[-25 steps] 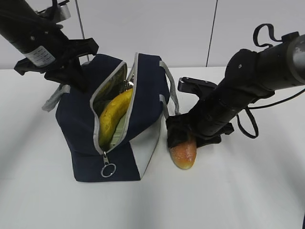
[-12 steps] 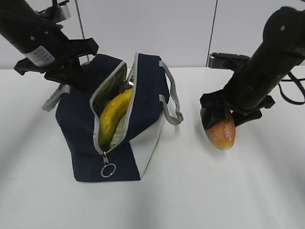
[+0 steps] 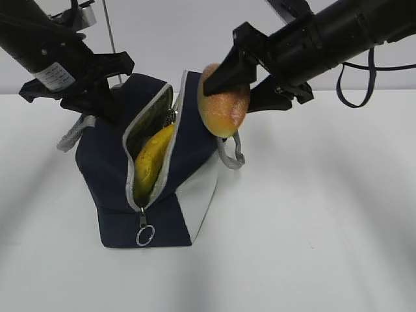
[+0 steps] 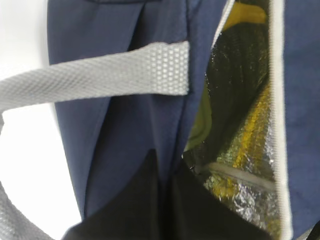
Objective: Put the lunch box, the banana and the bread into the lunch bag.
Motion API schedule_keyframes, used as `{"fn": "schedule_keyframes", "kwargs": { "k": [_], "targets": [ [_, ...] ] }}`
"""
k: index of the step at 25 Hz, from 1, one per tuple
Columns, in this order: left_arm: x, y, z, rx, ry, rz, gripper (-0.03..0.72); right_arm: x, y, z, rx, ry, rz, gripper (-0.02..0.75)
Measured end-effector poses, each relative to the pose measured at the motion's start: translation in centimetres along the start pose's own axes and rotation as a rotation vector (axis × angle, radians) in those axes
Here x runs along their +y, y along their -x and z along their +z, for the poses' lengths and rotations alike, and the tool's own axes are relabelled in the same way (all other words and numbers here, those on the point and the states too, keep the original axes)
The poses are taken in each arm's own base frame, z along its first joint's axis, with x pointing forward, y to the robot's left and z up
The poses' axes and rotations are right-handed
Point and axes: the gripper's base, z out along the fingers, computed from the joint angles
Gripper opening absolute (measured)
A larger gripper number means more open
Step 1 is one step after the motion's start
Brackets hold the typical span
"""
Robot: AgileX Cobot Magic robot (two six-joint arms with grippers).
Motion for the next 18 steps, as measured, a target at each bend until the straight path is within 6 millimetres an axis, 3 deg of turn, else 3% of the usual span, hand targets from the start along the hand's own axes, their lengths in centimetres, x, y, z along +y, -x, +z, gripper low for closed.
{"fn": "schedule_keyframes", "kwargs": {
  "k": [5, 18],
  "targets": [
    [0.0, 0.0, 0.0, 0.0, 0.0, 0.0, -0.003, 1.7, 0.4, 1.1, -0.049, 0.139, 0.034, 0.487],
    [0.0, 0.0, 0.0, 0.0, 0.0, 0.0, -0.003, 0.7, 1.9, 6.5, -0.027, 0.223, 0.091, 0.486]
  ]
}}
